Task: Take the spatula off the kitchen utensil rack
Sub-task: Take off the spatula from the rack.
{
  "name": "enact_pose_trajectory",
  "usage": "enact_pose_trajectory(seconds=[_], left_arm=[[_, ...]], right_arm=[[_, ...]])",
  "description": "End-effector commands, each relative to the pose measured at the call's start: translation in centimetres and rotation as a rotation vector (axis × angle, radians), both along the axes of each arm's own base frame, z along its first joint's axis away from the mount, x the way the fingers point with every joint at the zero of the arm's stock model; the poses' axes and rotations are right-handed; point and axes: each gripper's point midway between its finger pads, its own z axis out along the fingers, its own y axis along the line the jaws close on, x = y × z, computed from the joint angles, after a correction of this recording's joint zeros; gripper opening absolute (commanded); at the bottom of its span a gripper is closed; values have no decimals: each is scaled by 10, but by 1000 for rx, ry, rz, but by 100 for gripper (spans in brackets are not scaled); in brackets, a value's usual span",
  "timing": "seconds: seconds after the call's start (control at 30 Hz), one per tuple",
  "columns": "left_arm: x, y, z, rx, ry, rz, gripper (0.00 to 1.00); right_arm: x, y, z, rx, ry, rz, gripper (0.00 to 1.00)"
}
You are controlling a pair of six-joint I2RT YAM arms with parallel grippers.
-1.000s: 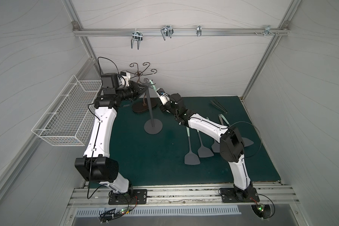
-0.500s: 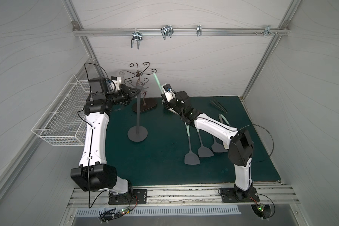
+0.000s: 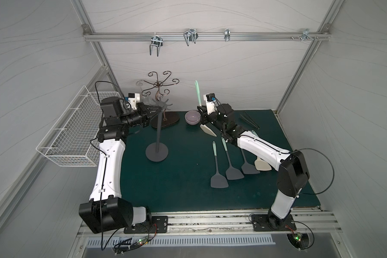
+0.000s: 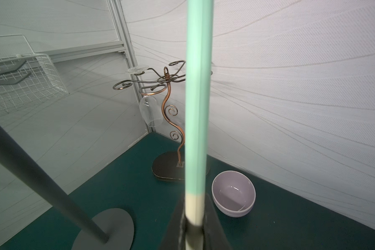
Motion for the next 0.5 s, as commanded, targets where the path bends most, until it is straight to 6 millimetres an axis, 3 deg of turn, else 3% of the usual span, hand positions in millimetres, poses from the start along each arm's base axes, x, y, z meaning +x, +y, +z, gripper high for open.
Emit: enact_pose_trajectory(seconds=[0.0,0.2,0.3,0.4,0.47], left_arm=[[4,18,1,52,-47,84,26],[1,48,-12,133,-37,189,44],[-3,55,-5,188,-52,219,53],[-11,59,4,279,-61,248,73],[-17,67,7,356,-53,286,78]], right_arm=[[-17,-10,36,42,-52,22,0],[-34,-5,33,20,-26,70,0],[-45,1,33,-2,-29,98,0],[-54,6,35,-18,-30,125,0],[-61,8,38,-15,-24,147,0]])
